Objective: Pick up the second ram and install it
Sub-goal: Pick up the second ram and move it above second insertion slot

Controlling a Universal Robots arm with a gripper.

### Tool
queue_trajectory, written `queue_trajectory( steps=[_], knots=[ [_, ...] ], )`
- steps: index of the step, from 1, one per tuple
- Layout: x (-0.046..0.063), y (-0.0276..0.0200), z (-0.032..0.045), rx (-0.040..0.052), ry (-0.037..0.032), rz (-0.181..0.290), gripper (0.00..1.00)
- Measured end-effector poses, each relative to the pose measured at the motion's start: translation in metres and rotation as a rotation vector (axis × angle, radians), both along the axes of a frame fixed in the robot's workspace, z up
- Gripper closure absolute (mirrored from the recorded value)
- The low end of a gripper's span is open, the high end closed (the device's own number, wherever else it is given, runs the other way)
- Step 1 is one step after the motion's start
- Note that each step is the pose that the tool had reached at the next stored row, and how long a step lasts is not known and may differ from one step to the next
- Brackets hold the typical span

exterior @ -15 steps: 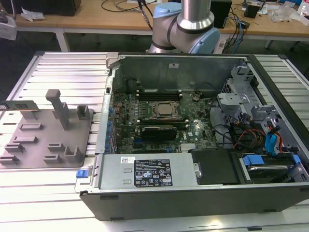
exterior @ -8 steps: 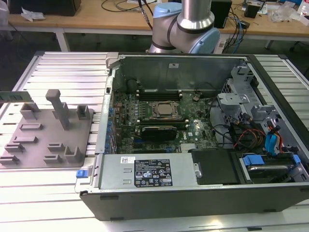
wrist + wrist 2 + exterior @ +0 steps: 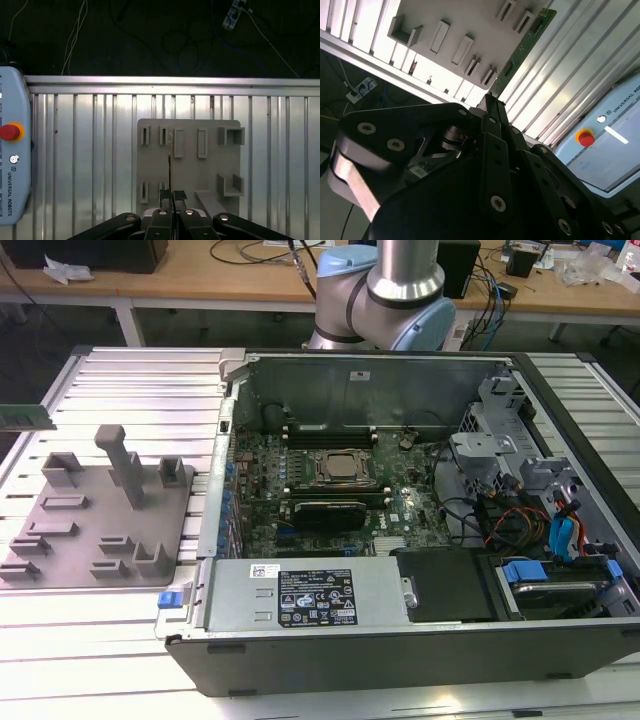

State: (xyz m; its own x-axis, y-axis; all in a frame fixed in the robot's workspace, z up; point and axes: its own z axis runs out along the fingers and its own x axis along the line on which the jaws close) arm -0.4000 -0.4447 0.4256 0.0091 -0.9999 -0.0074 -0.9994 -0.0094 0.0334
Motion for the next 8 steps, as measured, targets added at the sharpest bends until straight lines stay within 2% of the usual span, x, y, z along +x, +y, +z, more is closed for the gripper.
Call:
queue_trajectory(
  steps=[4, 8],
  knots=[
    [0.0, 0.0, 0.0159, 0.0, -0.0005, 0.0, 0.91],
    [0.0, 0.0, 0.0167, 0.0, -0.0005, 0.0, 0.91]
  ],
)
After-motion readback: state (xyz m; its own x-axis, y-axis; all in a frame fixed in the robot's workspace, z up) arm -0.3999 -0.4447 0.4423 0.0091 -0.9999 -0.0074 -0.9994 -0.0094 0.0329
